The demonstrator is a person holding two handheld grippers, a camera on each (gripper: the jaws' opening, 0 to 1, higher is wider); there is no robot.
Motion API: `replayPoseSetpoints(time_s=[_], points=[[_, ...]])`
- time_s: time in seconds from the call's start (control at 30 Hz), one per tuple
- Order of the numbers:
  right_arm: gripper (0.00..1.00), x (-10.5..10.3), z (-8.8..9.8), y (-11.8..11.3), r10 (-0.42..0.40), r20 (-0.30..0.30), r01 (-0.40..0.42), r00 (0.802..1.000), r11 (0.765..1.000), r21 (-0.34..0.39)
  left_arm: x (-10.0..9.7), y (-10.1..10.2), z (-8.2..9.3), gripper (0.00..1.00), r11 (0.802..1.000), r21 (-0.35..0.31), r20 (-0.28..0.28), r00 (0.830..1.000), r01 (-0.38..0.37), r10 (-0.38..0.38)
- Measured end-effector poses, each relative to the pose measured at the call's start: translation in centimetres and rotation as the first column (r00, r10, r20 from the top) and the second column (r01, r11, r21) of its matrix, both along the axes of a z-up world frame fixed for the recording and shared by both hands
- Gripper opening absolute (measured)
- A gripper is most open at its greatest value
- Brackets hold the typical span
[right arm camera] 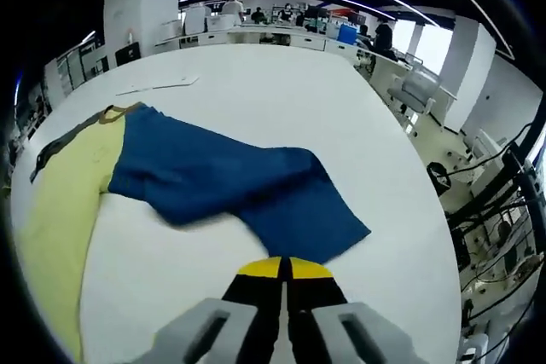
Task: Fold the garment on the visible template until the final outline fits inside the template.
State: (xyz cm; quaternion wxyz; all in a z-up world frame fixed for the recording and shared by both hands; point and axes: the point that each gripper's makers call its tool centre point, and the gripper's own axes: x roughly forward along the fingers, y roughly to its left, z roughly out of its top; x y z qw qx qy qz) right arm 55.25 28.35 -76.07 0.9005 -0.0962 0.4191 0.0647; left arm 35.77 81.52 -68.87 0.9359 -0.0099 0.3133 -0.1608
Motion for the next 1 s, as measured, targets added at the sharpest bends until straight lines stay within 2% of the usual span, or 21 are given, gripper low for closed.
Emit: replayPoseSetpoints(time_s=[0.13, 0.27, 0.5, 0.67, 0.73, 0.8, 0.9, 1.0], points=[[0.00, -0.1, 0.4, -1.6, 0.007, -0.017, -0.008, 1.000, 0.998, -0.061, -0.1, 0.5, -0.2, 0.87, 1.000, 0.003, -0.007, 1.000, -0.005, 0.005], [0.00, 0.0, 0.7, -3.3, -0.008, -0.027, 0.006, 1.000, 0.996, -0.091, -0.1, 1.1, -0.4, 0.87, 1.000, 0.010, -0.010, 1.000, -0.012, 0.012], [0.00, -0.2, 1.0, -5.8, -0.064, -0.013, 0.062, 0.998, 0.993, -0.097, 0.2, 1.4, -0.7, 0.87, 1.000, 0.020, -0.019, 1.000, -0.014, 0.014], [0.00, 0.0, 1.0, -5.6, -0.046, -0.009, 0.045, 0.999, 0.995, -0.088, 0.7, 1.4, -0.2, 0.88, 0.999, 0.034, -0.009, 1.000, -0.009, 0.009], [0.00, -0.3, 1.2, -5.8, -0.087, -0.027, 0.085, 0.996, 0.995, -0.061, 0.9, 1.4, -0.1, 0.88, 0.999, 0.035, -0.004, 1.000, -0.011, 0.011], [0.06, 0.1, 2.0, -6.0, -0.099, 0.007, 0.100, 0.995, 0.994, -0.044, 0.9, 1.4, 0.0, 0.89, 0.999, 0.036, 0.000, 1.000, -0.012, 0.012], [0.12, 0.4, 2.7, -6.3, -0.123, 0.017, 0.123, 0.992, 0.992, -0.013, 0.8, 1.5, 0.0, 0.89, 0.999, 0.041, -0.002, 1.000, -0.013, 0.013], [0.17, 0.4, 2.4, -6.1, -0.191, 0.002, 0.190, 0.982, 0.979, 0.068, 0.6, 1.5, -0.2, 0.89, 0.999, 0.042, -0.007, 1.000, -0.016, 0.017]])
